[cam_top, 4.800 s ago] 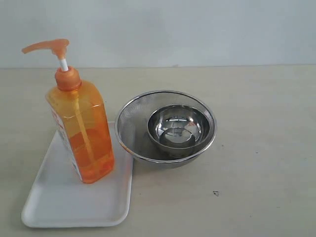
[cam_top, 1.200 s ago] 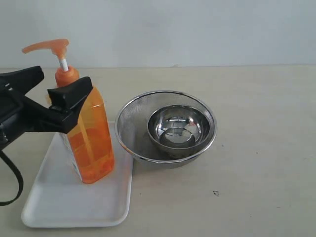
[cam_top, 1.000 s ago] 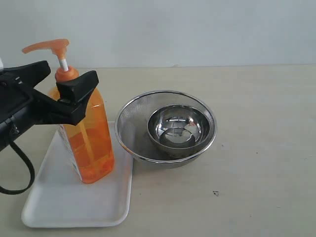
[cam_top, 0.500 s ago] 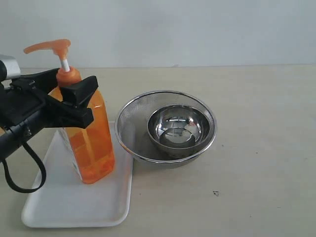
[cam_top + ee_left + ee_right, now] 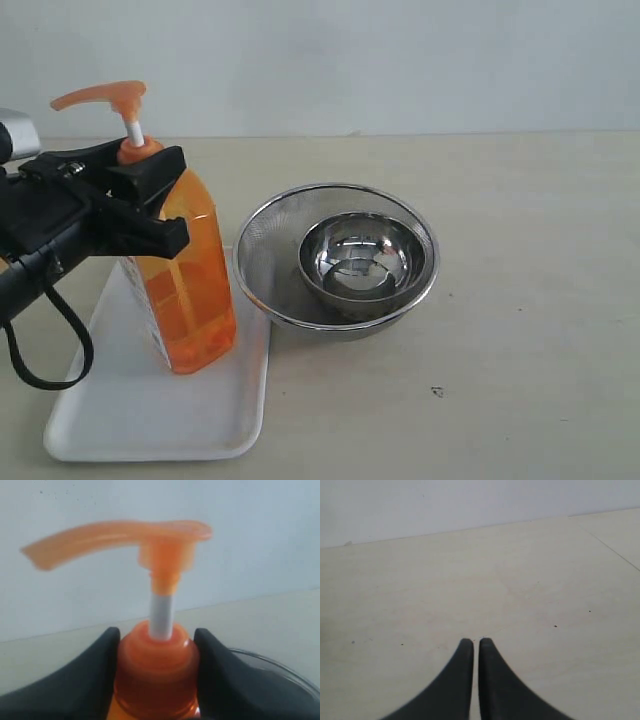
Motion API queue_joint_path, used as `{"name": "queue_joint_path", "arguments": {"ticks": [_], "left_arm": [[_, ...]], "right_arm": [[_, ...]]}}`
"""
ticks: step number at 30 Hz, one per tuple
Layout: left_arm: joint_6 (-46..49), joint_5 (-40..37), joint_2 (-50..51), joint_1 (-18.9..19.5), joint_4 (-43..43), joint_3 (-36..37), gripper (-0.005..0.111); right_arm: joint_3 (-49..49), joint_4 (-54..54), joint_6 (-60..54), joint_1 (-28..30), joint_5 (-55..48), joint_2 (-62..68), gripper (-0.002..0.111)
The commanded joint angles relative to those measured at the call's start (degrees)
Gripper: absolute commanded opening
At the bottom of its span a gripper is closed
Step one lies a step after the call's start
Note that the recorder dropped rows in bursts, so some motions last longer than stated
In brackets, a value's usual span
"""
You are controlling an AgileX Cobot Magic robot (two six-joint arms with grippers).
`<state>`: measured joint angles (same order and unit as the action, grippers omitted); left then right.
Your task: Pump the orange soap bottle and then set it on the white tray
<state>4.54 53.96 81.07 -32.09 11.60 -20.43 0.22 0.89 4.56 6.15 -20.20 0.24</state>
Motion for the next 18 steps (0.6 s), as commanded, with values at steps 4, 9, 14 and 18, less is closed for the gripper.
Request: {"name": "queue_joint_path", "arguments": {"ticks": [4,9,14,18], "left_arm": [[3.49,-0.01,-3.75,-0.35,-1.94,-0.28,0.005],[0.36,-5.47,-10.38,2.84,-7.71,-0.28,0.005],[-11.05,-7.94,-14.28,8.41,-20.67,-0.28,0.005],[-21.18,-7.94,-15.51,14.05,-33.59,-0.38,0.005]], "right_arm": [[-0.22,-0.18,-0.14,0.14,0.55,-0.24,0.001],[-0.22,-0.18,-0.14,0.14,0.55,-0.24,0.001],[-0.22,-0.18,-0.14,0.14,0.55,-0.24,0.001],[-0.22,-0.18,-0.14,0.14,0.55,-0.24,0.001]]}}
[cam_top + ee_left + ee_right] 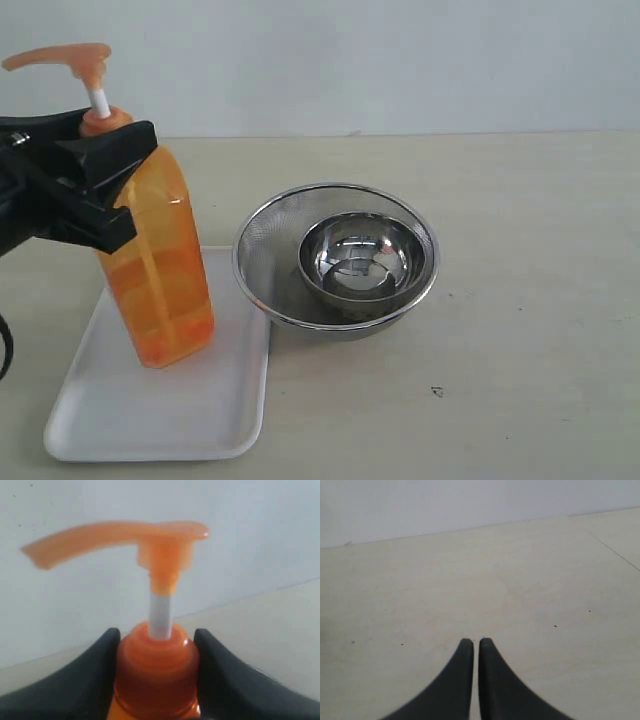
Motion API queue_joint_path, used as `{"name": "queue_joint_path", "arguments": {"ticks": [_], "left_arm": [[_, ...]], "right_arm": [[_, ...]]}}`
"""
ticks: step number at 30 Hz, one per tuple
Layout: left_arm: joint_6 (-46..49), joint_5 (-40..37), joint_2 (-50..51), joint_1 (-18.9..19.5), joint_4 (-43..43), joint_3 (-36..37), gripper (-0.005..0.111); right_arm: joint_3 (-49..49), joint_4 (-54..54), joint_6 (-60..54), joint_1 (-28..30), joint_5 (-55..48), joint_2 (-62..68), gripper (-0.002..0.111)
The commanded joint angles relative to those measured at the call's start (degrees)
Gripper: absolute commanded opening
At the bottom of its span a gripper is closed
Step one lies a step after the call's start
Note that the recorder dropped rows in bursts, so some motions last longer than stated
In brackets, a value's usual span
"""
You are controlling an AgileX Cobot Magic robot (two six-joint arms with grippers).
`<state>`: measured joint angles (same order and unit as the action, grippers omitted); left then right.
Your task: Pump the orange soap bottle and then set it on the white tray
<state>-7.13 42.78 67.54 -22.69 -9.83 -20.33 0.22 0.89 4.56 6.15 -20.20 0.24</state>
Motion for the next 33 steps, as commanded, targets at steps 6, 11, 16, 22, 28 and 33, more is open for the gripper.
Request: {"name": "queue_joint_path", "arguments": {"ticks": [6,11,16,22,28,33], "left_arm": [[-25.77,3.96,-2.25,12.74,-32.64,-3.41,0.005],[-34.57,8.17,-2.25,18.13,-44.55,-6.82,0.005],[-42.37,14.23,-1.12,22.61,-55.63,-9.67,0.005],[-43.49,24.14,3.37,26.72,-58.62,-10.18,0.005],[-42.18,27.18,7.63,28.19,-60.09,-11.04,0.005],[-39.04,27.18,8.48,28.19,-60.10,-11.40,0.005]], "right_arm": [[-0.22,-0.18,-0.14,0.14,0.28,-0.24,0.001],[-0.22,-0.18,-0.14,0.14,0.28,-0.24,0.001],[-0.22,-0.18,-0.14,0.14,0.28,-0.24,0.001],[-0.22,-0.18,-0.14,0.14,0.28,-0.24,0.001],[-0.22,-0.18,-0.14,0.14,0.28,-0.24,0.001],[-0.22,-0.18,-0.14,0.14,0.28,-0.24,0.001]]}}
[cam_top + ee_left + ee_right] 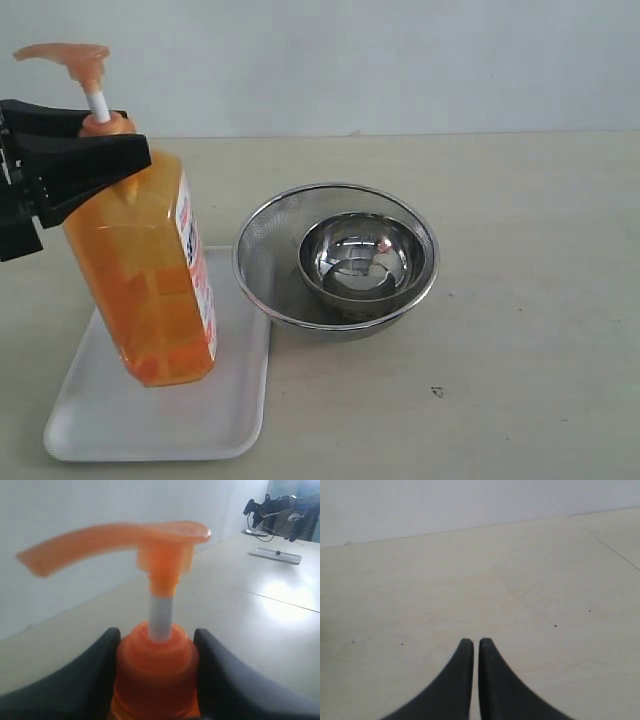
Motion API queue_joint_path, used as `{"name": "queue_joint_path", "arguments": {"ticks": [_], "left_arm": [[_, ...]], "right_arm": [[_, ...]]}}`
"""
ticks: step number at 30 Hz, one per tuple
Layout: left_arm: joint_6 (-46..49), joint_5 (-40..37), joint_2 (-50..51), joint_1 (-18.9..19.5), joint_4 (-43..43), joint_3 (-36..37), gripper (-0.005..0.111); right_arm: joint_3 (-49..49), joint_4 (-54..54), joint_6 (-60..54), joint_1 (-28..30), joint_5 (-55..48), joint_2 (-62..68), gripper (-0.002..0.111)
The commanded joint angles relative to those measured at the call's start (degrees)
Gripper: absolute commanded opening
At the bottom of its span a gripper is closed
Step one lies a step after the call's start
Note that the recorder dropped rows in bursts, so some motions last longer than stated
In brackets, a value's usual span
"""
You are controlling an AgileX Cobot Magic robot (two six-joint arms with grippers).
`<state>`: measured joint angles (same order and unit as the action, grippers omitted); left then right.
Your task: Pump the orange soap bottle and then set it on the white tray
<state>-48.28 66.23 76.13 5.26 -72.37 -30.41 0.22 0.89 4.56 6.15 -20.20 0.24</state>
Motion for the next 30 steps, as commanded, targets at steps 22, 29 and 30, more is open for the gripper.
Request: {"name": "queue_joint_path", "arguments": {"ticks": [22,29,30], "left_arm": [[4.57,3.74,5.48,0.24,1.83,-4.34,0.005],[5.10,3.74,5.51,0.24,0.96,-4.34,0.005],[5.08,3.74,5.51,0.24,0.59,-4.34,0.005]], "right_arm": [[-0.22,-0.18,-0.14,0.14,0.28,-0.24,0.001],[-0.22,-0.18,-0.14,0.14,0.28,-0.24,0.001],[-0.22,-0.18,-0.14,0.14,0.40,-0.24,0.001]]}}
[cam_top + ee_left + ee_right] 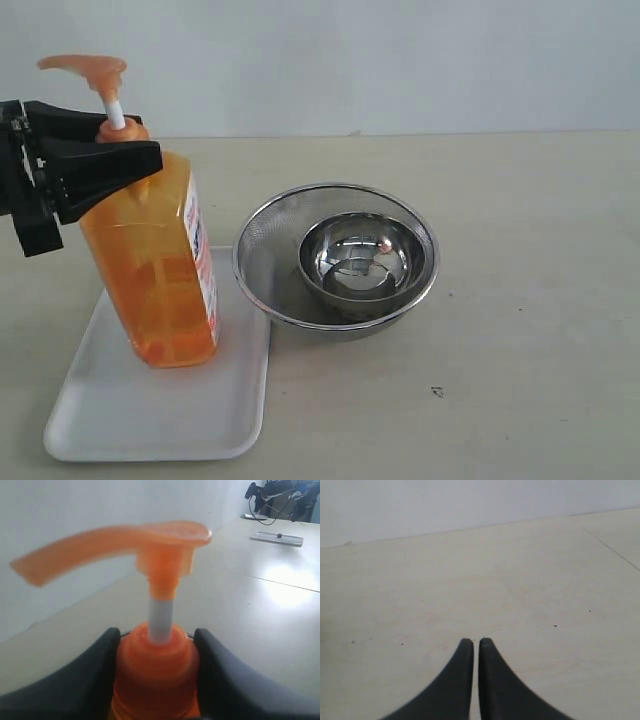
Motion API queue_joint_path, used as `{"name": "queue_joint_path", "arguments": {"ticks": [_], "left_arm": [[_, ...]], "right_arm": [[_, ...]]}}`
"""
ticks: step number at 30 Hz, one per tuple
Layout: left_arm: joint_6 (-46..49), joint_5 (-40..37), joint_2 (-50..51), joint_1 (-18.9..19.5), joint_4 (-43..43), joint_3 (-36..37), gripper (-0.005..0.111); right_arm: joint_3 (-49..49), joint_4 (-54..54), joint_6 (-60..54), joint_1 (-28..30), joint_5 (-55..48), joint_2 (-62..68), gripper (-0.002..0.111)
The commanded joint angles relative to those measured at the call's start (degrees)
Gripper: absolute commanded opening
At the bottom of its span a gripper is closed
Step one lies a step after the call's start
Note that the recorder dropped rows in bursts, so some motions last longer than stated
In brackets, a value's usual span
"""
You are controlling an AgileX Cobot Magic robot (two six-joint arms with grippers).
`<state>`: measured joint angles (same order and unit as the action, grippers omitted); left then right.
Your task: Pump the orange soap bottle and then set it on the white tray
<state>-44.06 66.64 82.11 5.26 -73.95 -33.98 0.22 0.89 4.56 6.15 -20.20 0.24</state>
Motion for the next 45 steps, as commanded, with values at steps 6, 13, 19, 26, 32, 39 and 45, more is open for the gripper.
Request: {"name": "queue_joint_path", "arguments": {"ticks": [6,13,19,26,32,39,45], "left_arm": [[3.23,3.32,0.44,0.24,-0.46,-0.41,0.005],[4.74,3.32,4.21,0.24,-0.87,-0.41,0.005],[7.75,3.32,6.54,0.24,-0.87,-0.41,0.005],[7.24,3.32,6.54,0.24,-0.87,-0.41,0.043],[3.73,3.32,6.54,0.24,-0.87,-0.41,0.073],[3.00,1.85,6.32,0.37,-2.10,-0.41,0.098],[1.75,-2.01,2.38,0.37,-5.42,-0.41,0.100]], "right_arm": [[-0.22,-0.18,-0.14,0.14,0.57,-0.24,0.001],[-0.22,-0.18,-0.14,0.14,0.57,-0.24,0.001],[-0.22,-0.18,-0.14,0.14,0.57,-0.24,0.001],[-0.22,-0.18,-0.14,0.14,0.57,-0.24,0.001],[-0.22,-0.18,-0.14,0.14,0.57,-0.24,0.001],[-0.22,-0.18,-0.14,0.14,0.57,-0.24,0.001],[-0.22,-0.18,-0.14,0.14,0.57,-0.24,0.001]]}}
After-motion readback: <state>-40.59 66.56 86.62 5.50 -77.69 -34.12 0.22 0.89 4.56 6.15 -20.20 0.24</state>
